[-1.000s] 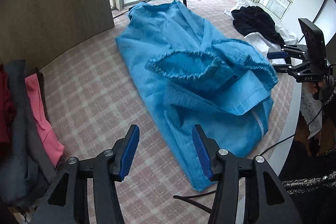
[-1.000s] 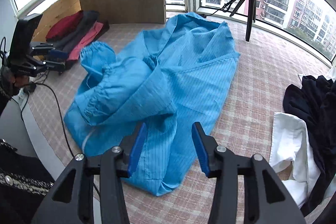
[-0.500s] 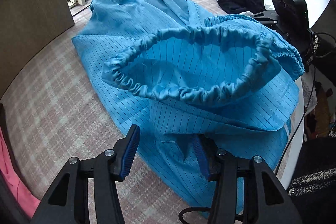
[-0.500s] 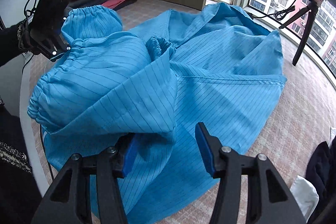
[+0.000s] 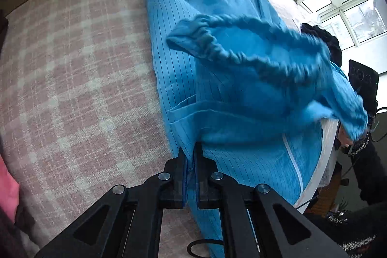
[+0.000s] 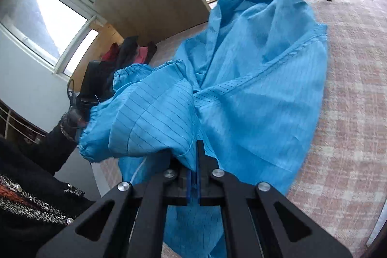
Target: Fold clothes
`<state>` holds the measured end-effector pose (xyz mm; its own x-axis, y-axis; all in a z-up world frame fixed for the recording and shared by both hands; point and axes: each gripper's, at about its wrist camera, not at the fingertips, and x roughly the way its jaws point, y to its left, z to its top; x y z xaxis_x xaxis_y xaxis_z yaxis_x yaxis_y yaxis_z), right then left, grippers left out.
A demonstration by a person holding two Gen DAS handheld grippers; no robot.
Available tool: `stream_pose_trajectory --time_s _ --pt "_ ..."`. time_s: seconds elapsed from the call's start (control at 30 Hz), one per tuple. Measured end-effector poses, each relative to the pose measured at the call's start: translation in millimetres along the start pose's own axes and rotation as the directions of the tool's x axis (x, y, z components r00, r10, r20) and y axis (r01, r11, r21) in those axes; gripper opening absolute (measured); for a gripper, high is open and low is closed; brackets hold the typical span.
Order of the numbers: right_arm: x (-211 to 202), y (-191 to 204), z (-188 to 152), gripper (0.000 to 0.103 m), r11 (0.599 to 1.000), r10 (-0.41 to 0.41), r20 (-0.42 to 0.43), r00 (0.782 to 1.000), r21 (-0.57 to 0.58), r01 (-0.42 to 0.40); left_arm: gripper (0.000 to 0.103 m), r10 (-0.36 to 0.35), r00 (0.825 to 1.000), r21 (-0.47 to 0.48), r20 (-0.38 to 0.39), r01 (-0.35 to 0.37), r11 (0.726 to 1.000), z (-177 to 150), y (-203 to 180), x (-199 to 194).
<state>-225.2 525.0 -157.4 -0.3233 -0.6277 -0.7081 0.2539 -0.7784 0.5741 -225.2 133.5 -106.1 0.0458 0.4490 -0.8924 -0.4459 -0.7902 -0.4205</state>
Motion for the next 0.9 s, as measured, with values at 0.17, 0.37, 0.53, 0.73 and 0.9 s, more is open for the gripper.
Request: stream_pose_trajectory --time_s 0.17,0.37,0.53,0.73,0.9 --pt "19.6 3.1 -4.4 0.011 0.999 -0.045 -0.107 0.993 0.015 0.047 0.014 -0.032 0.999 0.11 0.038 0.028 0.994 -5.1 -31.5 -6.0" --pt "21.9 -0.8 0.8 0.026 0.999 0.017 -0.081 0.997 0.037 -0.014 0.007 -0.065 0.997 0.16 0.052 0.056 0.986 -5.8 -42.1 -5.0" --pt "15.3 -5.7 4.9 0.015 0.999 -0.036 -0.098 0.995 0.024 0.038 0.025 -0.048 0.994 0.15 0.097 0.033 0.988 -3.5 -33.1 -1.1" --pt "31.3 0.5 8.9 0.003 0.999 0.041 -0.146 0.988 -0.026 -0.045 0.002 -0.138 0.989 0.177 0.06 0.126 0.976 -0.6 -39.3 5.9" --pt "22.5 9.0 8.4 0.003 0.994 0.037 -0.229 0.973 -0.09 -0.058 0.035 -0.029 0.994 0.274 0.101 0.0 0.962 5.4 -49.7 -6.2"
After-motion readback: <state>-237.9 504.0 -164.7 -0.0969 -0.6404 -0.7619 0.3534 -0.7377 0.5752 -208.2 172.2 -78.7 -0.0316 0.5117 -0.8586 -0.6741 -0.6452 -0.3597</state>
